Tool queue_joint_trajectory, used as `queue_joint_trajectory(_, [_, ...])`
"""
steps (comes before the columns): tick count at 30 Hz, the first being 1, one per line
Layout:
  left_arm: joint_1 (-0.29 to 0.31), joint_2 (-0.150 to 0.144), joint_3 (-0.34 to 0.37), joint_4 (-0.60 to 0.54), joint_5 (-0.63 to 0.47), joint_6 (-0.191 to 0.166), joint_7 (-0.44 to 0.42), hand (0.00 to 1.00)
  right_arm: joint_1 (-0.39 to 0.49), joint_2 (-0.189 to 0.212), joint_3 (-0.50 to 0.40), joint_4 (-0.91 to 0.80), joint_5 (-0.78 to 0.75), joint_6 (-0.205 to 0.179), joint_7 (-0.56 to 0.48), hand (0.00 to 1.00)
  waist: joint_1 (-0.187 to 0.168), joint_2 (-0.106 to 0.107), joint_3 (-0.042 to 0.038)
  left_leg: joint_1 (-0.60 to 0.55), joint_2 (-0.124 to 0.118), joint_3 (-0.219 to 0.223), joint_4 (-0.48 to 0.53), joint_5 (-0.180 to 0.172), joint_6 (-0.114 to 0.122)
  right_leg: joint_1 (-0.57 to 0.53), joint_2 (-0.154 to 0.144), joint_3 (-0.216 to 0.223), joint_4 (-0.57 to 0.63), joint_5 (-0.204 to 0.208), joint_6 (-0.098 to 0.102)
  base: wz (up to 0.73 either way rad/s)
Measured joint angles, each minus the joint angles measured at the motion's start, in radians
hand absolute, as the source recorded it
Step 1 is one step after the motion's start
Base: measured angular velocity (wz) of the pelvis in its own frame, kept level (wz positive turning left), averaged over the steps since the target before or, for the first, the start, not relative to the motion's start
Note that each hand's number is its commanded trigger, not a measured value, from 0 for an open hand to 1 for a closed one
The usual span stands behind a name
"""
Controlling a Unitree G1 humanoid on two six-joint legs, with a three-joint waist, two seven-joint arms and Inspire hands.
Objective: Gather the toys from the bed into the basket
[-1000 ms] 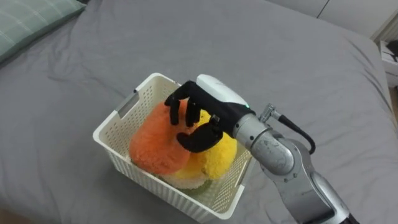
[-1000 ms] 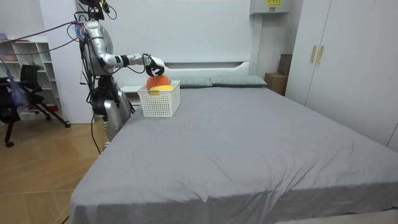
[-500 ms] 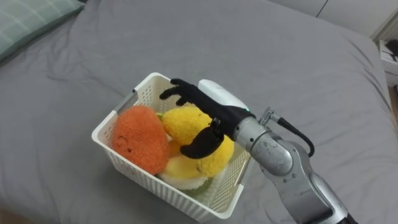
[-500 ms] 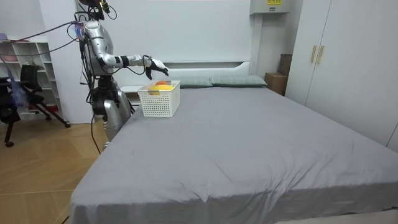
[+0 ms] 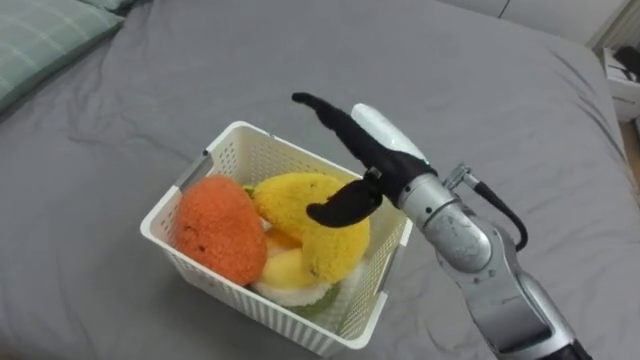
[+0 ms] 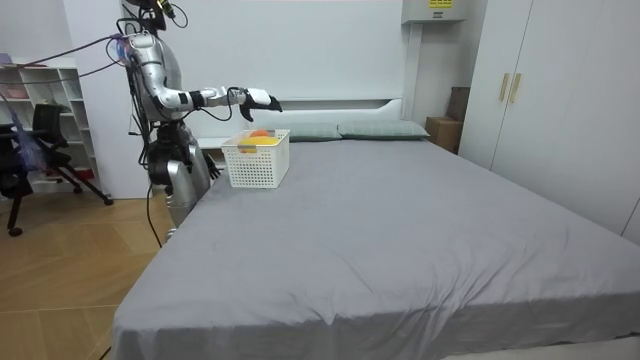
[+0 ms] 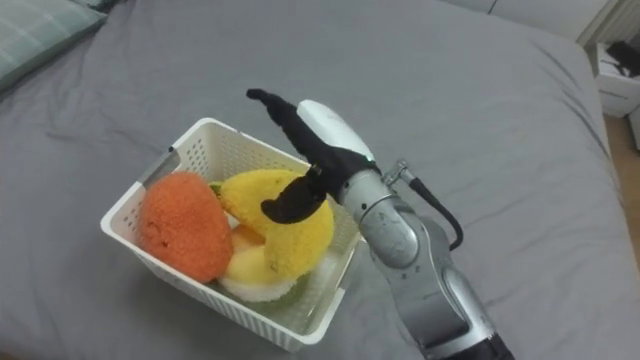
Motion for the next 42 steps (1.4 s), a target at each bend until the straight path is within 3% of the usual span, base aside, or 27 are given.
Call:
queue_joint_trajectory(3, [-0.003, -0.017, 0.043, 0.0, 0.001, -0.011, 0.005, 0.0, 0.008, -0.001, -0.067, -0.004, 0.005, -0.018, -0.027, 0.0, -0.016, 0.01, -0.0021, 0.009, 0.001, 0.012, 0.0, 0.0, 0.0, 0.0, 0.0, 0.009, 0.001, 0.0, 0.0, -0.1])
queue_joint_trajectory(5, [0.002, -0.024, 0.052, 0.0, 0.002, -0.012, 0.008, 0.0, 0.055, -0.001, -0.133, -0.031, 0.005, -0.028, -0.075, 0.0, -0.032, 0.013, -0.0087, 0.009, 0.001, 0.015, 0.0, -0.001, 0.001, 0.001, -0.001, 0.01, 0.002, 0.0, 0.0, 0.0])
queue_joint_trajectory(9, [0.012, -0.029, 0.073, 0.001, 0.003, -0.01, 0.008, 0.0, 0.093, -0.001, -0.2, -0.054, 0.005, -0.032, -0.135, 0.0, -0.055, 0.022, -0.0088, 0.01, 0.002, 0.02, 0.0, -0.001, 0.001, 0.001, -0.001, 0.015, 0.003, 0.0, 0.0, -0.04])
queue_joint_trajectory(11, [0.012, -0.035, 0.085, 0.004, 0.0, -0.01, 0.008, 0.0, 0.105, -0.005, -0.246, -0.054, 0.041, -0.04, -0.161, 0.0, -0.067, 0.029, -0.0049, 0.018, 0.003, 0.027, -0.002, -0.001, 0.001, 0.0, 0.0, 0.024, 0.004, 0.0, 0.0, -0.1])
queue_joint_trajectory(19, [0.03, -0.04, 0.132, 0.002, 0.009, -0.009, 0.003, 0.0, 0.189, -0.035, -0.356, -0.119, 0.057, -0.062, -0.221, 0.0, -0.115, 0.029, -0.0072, 0.022, 0.003, 0.028, -0.004, -0.001, 0.001, 0.001, 0.002, 0.032, 0.004, 0.0, 0.0, -0.01])
queue_joint_trajectory(23, [0.048, -0.046, 0.16, 0.001, 0.009, -0.007, 0.002, 0.0, 0.262, -0.031, -0.442, -0.122, 0.082, -0.069, -0.227, 0.0, -0.154, 0.031, -0.0102, 0.026, 0.003, 0.041, -0.003, -0.002, 0.002, 0.002, 0.0, 0.036, 0.006, 0.0, 0.0, -0.03])
queue_joint_trajectory(27, [0.055, -0.058, 0.197, 0.006, 0.008, 0.0, 0.005, 0.0, 0.335, -0.029, -0.515, -0.111, 0.091, -0.071, -0.274, 0.0, -0.16, 0.035, -0.0116, 0.041, 0.006, 0.059, -0.01, -0.002, 0.002, 0.003, 0.004, 0.063, 0.012, 0.0, 0.0, -0.17])
queue_joint_trajectory(29, [0.059, -0.059, 0.208, 0.023, 0.009, 0.001, 0.009, 0.0, 0.381, -0.029, -0.536, -0.066, 0.113, -0.084, -0.3, 0.0, -0.167, 0.036, -0.0175, 0.05, 0.01, 0.076, -0.01, -0.006, 0.002, 0.003, 0.007, 0.077, 0.014, 0.0, 0.0, -0.19])
queue_joint_trajectory(31, [0.065, -0.059, 0.215, 0.027, 0.007, 0.002, 0.01, 0.0, 0.398, -0.029, -0.552, -0.02, 0.15, -0.084, -0.316, 0.0, -0.184, 0.036, -0.0173, 0.052, 0.01, 0.079, -0.009, -0.006, 0.002, 0.003, 0.008, 0.081, 0.015, 0.0, 0.0, -0.09])
queue_joint_trajectory(39, [0.097, -0.058, 0.22, 0.031, -0.003, 0.01, 0.035, 0.0, 0.44, -0.02, -0.582, 0.235, 0.222, -0.093, -0.443, 0.0, -0.214, 0.034, -0.0116, 0.071, 0.02, 0.123, -0.009, -0.016, -0.001, -0.001, 0.015, 0.115, 0.013, -0.003, -0.002, -0.14])
queue_joint_trajectory(42, [0.1, -0.058, 0.217, 0.031, -0.017, 0.012, 0.035, 0.0, 0.462, 0.014, -0.586, 0.284, 0.24, -0.103, -0.485, 0.0, -0.229, 0.039, -0.0087, 0.07, 0.02, 0.123, -0.01, -0.017, -0.001, -0.001, 0.015, 0.114, 0.016, -0.003, -0.002, 0.0])
